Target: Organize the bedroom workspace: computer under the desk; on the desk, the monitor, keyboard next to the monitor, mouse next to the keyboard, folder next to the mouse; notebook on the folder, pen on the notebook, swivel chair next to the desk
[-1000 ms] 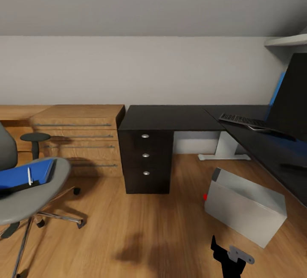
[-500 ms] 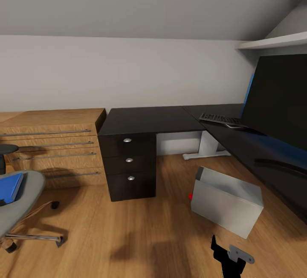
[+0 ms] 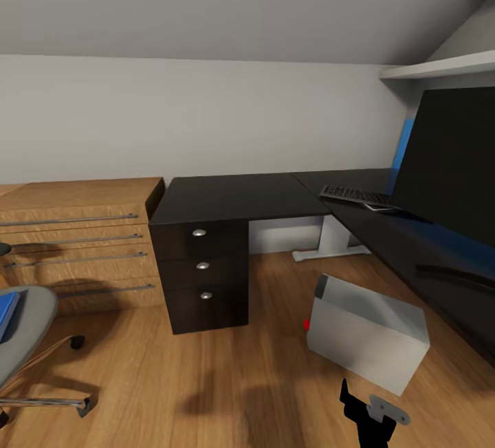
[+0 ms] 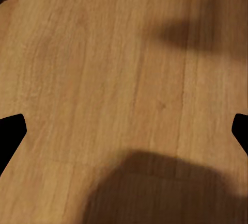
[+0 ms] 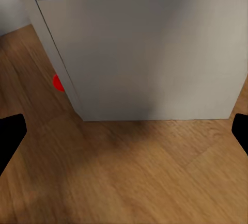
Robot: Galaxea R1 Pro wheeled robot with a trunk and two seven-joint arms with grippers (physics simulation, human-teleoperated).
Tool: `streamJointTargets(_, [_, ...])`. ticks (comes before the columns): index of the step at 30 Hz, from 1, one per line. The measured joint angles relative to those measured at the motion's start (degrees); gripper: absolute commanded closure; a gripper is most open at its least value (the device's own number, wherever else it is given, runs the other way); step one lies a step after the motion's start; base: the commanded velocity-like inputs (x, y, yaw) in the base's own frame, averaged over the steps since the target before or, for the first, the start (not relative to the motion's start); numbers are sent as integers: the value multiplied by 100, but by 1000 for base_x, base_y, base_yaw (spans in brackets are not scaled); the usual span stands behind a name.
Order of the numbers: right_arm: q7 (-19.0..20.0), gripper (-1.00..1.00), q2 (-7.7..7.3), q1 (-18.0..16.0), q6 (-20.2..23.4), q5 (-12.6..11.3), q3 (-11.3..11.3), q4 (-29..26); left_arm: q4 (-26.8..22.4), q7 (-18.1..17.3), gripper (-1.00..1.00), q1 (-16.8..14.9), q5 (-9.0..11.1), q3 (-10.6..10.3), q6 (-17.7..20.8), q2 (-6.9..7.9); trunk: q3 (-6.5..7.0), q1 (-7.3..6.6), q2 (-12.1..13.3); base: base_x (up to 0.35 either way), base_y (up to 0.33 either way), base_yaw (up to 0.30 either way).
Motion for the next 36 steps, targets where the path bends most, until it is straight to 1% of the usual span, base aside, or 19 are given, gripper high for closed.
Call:
streamJointTargets(8, [-5, -100, -4, 0, 0, -4, -5, 0, -113, 2, -100, -2, 0, 0, -3, 0, 0, 0, 0, 4, 0, 0])
streamJointTargets(10, [-7, -100, -1, 0, -3, -5, -4, 0, -153, 4, -100, 1, 0, 1, -29, -5, -35, 43, -79, 0, 0, 0])
streamJointTargets(14, [-11, -100, -2, 0, -8, -7, -4, -3, -256, 9, -100, 3, 0, -11, -411, -8, -107, 131, -239, 0, 0, 0])
streamJointTargets(15, [-12, -100, -3, 0, -8, -8, -5, -4, -262, 10, -100, 4, 0, -19, -454, -7, -125, 153, -279, 0, 0, 0])
streamJointTargets(16, [-14, -100, -7, 0, -9, -8, -8, -10, -299, 10, -100, 1, -1, -59, -545, -3, -143, 175, -320, 0, 0, 0])
streamJointTargets(17, [-39, -100, -12, -3, -2, -11, 0, -77, -903, 4, -100, 3, -11, -181, -127, -136, -160, 197, -360, 0, 0, 0])
streamJointTargets(19, [-53, -100, -15, -7, 14, -33, -5, -214, -1304, -4, -100, 7, -3, -215, 398, -268, -196, 241, -440, 0, 0, 0])
streamJointTargets(22, [-58, -100, -11, -10, 51, -45, -9, -411, -1592, -7, -100, 11, -5, -229, 783, -332, -250, 307, -560, 0, 0, 0])
streamJointTargets(23, [-86, -100, -4, -18, 337, -38, 6, -876, -2146, -21, -100, -14, -11, -316, 1272, -394, -267, 328, -601, 0, 0, 0])
streamJointTargets(26, [-151, -100, -2, -25, 676, -68, -14, -1102, -2511, -15, -100, -77, -5, -391, 1499, -407, -322, 395, -721, 0, 0, 0])
streamJointTargets(27, [-214, -100, -3, -39, 941, -59, -13, -1195, -2729, -14, -100, -131, -2, -423, 1668, -410, -340, 417, -761, 0, 0, 0])
streamJointTargets(29, [-265, -100, -4, -69, 1219, -53, -14, -1263, -2947, -15, -100, -177, 3, -443, 1869, -421, -375, 461, -841, 0, 0, 0])
streamJointTargets(30, [-297, -100, -4, -137, 1460, -45, -12, -1304, -3125, -16, -100, -221, 4, -456, 2070, -444, -393, 483, -881, 0, 0, 0])
streamJointTargets(31, [-309, -100, -5, -189, 1568, -45, -13, -1320, -3207, -16, -100, -247, 7, -460, 2172, -458, -411, 505, -921, 0, 0, 0])
streamJointTargets(33, [-329, -100, -2, -318, 1735, -40, -13, -1336, -3345, -23, -100, -313, 16, -467, 2351, -488, -447, 549, -1001, 0, 0, 0])
streamJointTargets(34, [-342, -100, 4, -456, 1850, -36, -8, -1346, -3466, -29, -100, -380, 33, -474, 2504, -493, -464, 571, -1041, 0, 0, 0])
streamJointTargets(36, [-354, -100, 10, -586, 1932, -44, -15, -1352, -3601, -34, -100, -439, 75, -480, 2648, -493, -501, 615, -1121, 0, 0, 0])
